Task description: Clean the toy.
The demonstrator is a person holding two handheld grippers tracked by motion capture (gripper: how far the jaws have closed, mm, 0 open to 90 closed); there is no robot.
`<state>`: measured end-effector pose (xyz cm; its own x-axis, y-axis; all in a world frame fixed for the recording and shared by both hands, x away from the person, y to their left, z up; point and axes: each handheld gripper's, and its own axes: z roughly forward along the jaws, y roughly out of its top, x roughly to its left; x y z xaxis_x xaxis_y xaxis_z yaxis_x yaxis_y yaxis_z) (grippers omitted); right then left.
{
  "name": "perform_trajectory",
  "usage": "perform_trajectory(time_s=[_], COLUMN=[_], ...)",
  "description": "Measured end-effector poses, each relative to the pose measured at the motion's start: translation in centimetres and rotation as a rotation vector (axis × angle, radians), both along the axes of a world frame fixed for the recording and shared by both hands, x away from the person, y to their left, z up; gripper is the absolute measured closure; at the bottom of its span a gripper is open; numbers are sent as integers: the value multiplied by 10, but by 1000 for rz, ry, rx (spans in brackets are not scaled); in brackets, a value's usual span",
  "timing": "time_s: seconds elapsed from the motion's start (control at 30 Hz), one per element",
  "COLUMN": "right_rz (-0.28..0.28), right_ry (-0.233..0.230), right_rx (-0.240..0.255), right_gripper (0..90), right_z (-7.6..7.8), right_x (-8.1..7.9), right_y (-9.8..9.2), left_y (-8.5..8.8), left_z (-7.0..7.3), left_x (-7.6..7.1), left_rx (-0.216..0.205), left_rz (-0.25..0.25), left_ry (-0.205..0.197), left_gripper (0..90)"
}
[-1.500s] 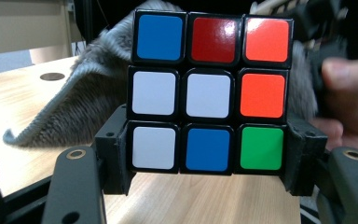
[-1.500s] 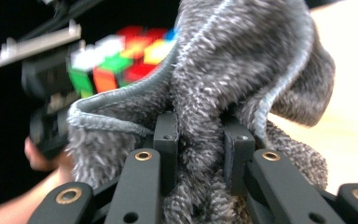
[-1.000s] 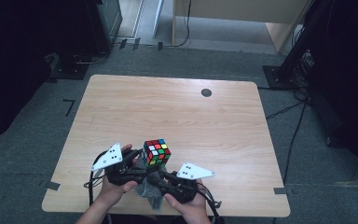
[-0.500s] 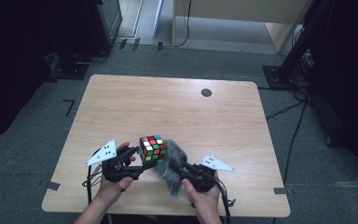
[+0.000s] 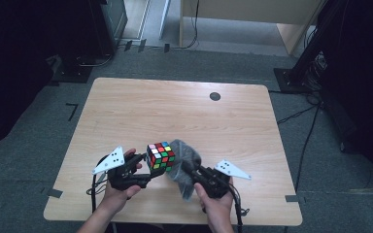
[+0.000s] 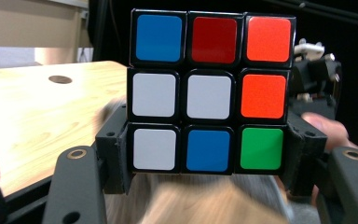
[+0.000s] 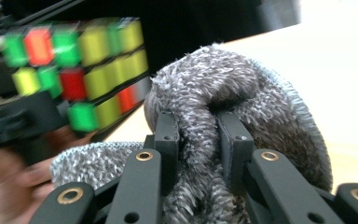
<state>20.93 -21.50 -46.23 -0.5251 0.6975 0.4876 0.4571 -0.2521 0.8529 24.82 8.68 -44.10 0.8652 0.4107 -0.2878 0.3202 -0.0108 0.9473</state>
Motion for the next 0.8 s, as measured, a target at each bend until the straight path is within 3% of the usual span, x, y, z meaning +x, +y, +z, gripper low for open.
perform_trajectory(time_s=[0.03,0.1,0.17,0.3,0.5,0.63,0.8], right_rz=[-53,-108,-159,-216,-219,-204,-189], right_ry=[-21,-37,-53,-37,-2,6,9], right_rx=[-62,-112,-141,-178,-238,-281,-316], right_gripper=[727,725,722,718,715,711,710], right_z=[3,7,10,8,-6,-13,-16], right_x=[1,2,3,6,11,14,14], right_y=[-8,-19,-30,-43,-41,-36,-33], left_y=[1,4,6,8,6,4,0], left_z=[0,-2,-4,-15,-41,-54,-63], left_x=[1,5,9,17,28,32,37], left_rx=[5,40,113,263,446,503,583], left_rz=[10,49,105,205,288,307,328], left_ry=[1,6,-3,8,37,88,121], left_gripper=[341,341,341,341,340,340,340])
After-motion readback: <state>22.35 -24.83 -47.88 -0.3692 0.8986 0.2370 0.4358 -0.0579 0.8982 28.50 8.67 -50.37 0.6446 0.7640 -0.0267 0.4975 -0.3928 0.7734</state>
